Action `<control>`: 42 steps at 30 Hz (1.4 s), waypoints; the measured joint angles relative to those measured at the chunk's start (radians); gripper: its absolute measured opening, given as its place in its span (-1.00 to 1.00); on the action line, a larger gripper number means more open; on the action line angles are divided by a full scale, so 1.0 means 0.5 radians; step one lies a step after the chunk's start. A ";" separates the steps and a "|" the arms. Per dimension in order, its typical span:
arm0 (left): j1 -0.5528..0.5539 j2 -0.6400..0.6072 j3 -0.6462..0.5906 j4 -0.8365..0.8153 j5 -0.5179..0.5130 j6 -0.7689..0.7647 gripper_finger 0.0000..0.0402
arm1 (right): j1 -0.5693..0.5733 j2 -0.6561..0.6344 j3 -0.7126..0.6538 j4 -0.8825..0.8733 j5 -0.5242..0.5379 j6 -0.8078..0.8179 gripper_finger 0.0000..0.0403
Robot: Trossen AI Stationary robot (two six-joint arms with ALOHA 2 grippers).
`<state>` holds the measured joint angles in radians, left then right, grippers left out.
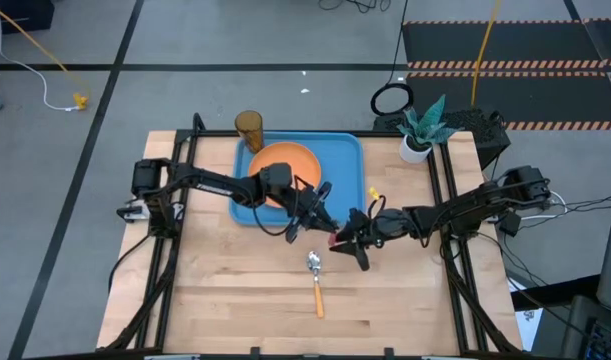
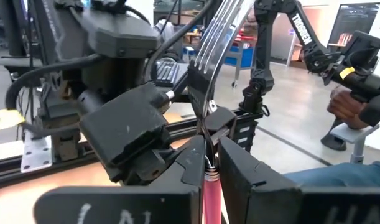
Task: Pick and place plate/cup/fork/spoon on tray
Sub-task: Put the pink fork on the right side of the orange plate
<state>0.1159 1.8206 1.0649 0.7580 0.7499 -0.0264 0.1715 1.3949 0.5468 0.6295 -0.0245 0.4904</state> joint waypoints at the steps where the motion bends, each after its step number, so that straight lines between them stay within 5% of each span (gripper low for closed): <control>1: 0.010 0.000 0.000 0.000 0.000 0.000 -0.85 | 0.000 -0.018 0.000 -0.023 0.036 0.002 -0.35; 14: 0.140 0.000 0.000 -0.202 -0.090 0.105 -0.92 | 0.020 -0.207 -0.001 -0.474 0.428 0.007 -0.36; 29: 0.223 0.001 0.000 -0.226 -0.329 0.044 -0.98 | 0.028 -0.305 -0.001 -0.551 0.827 0.004 -0.42; 42: 0.225 0.001 -0.001 -0.299 -0.576 -0.230 -0.97 | -0.004 -0.389 -0.001 -0.383 1.150 -0.558 -0.42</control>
<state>0.2282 1.8210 1.0645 0.6083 0.4621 -0.1415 0.1694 1.2003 0.5465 0.4377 0.5503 0.2111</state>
